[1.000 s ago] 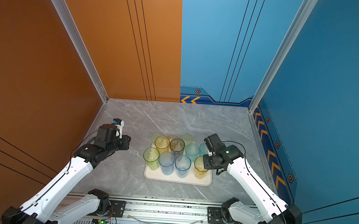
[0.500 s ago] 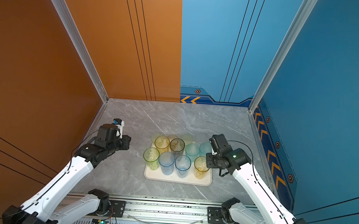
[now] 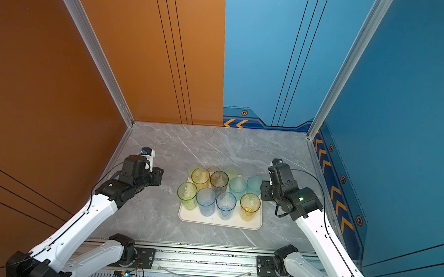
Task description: Place the glasses into the tray
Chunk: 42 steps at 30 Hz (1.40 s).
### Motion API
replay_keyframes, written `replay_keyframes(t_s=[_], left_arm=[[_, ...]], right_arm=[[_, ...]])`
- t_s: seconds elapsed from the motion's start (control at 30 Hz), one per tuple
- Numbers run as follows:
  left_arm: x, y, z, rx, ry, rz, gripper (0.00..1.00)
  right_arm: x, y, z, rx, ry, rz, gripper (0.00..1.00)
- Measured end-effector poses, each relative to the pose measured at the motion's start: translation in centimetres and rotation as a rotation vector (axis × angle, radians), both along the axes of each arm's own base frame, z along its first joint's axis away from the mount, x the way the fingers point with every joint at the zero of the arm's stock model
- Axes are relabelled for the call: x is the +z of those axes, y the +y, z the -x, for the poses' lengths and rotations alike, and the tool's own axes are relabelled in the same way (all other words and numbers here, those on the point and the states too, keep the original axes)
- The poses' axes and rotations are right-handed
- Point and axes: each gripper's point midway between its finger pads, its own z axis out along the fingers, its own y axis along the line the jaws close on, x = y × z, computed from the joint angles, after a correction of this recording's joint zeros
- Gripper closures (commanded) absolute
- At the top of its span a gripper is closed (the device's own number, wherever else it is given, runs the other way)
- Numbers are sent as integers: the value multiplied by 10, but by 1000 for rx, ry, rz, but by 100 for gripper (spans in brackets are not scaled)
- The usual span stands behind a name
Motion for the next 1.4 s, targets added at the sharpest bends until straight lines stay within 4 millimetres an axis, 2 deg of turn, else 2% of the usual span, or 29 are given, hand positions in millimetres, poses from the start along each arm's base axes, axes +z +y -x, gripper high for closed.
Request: replay_keyframes(t_s=[0.1, 0.27, 0.43, 0.67, 0.73, 0.77, 0.87, 0.97, 1.03, 1.3, 1.4], left_arm=[[7, -1, -4, -5, -37, 1, 68], [17, -1, -11, -7, -95, -7, 66], [16, 4, -15, 7, -147, -28, 62], [19, 12, -20, 38, -201, -66, 55], [21, 16, -21, 53, -219, -86, 35], [22, 18, -22, 63, -229, -96, 29], [22, 31, -22, 115, -259, -138, 19], [13, 43, -23, 161, -280, -184, 12], [-1, 51, -22, 184, -290, -225, 1], [-64, 74, -20, 245, -300, -347, 2], [-74, 84, -26, 278, -297, -369, 3]], right_arm=[[9, -8, -8, -40, -49, -3, 43], [19, -18, -21, -98, -112, -25, 31], [26, -27, -33, -141, -162, -38, 20], [22, -40, -41, -191, -200, -50, 16], [21, -44, -41, -204, -210, -56, 15], [22, -45, -42, -208, -216, -59, 15], [25, -48, -43, -216, -233, -73, 14], [25, -49, -46, -221, -244, -80, 14], [23, -49, -50, -223, -249, -82, 13], [-2, -48, -61, -230, -242, -82, 3], [-8, -49, -62, -235, -249, -76, 0]])
